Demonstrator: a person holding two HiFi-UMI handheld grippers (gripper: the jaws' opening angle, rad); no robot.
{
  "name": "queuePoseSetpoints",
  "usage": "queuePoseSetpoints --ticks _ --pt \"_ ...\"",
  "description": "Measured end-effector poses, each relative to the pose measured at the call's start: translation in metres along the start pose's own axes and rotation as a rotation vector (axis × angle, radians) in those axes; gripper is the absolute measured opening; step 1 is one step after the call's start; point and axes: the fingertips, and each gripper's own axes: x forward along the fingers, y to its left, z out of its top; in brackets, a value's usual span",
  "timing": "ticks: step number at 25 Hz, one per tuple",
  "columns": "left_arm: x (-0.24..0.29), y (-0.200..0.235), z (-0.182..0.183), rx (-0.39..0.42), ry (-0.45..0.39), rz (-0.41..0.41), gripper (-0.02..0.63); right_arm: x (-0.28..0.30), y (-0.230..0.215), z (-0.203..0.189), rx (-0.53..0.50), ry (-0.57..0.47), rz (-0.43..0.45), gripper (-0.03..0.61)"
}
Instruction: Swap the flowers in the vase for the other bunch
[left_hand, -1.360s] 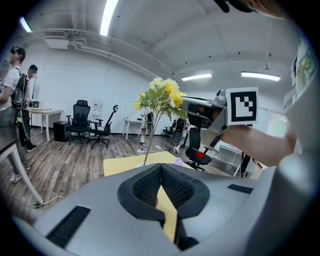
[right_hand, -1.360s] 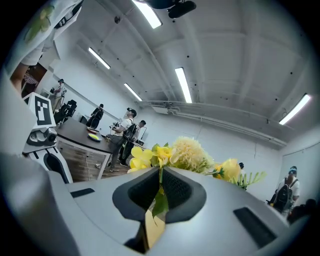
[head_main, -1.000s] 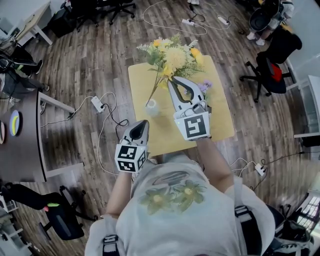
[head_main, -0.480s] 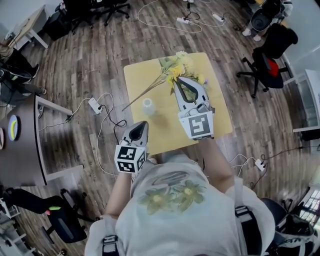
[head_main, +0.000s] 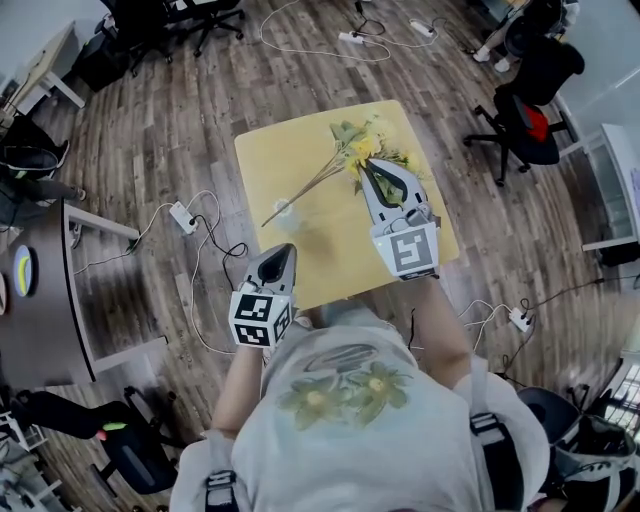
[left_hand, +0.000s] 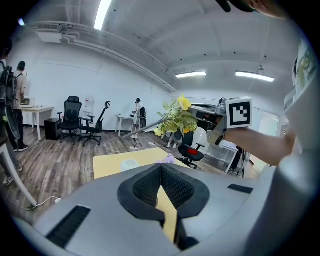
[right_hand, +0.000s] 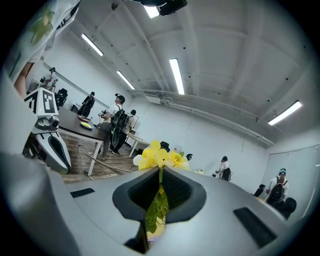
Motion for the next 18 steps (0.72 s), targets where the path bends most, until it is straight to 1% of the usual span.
queuePoseSetpoints --ticks 2,5,10,14,18 --pt "0.002 0.001 -0.002 -0.001 0.004 -0.003 0.018 -0.001 -0.001 -0.008 -0.025 0.013 0.021 0.048" --pt "0.008 -0.001 -0.006 -0.005 0.013 -0.006 0.018 -0.004 -0.003 -0.02 -0.034 0.033 0.058 0.049" --pt "0.014 -0.007 -0.011 -0.01 0.033 -0.001 0.018 -0.004 -0.004 -0.036 -0.003 0.056 0.128 0.049" --pt "0.015 0.003 -0.014 -0.032 0.046 0.037 0.018 0.004 -0.005 -0.053 -0.016 0.086 0.19 0.049" --pt "0.017 0.016 -0.016 -0.052 0.055 0.09 0.018 0.016 -0.003 -0.072 -0.023 0.111 0.277 0.049"
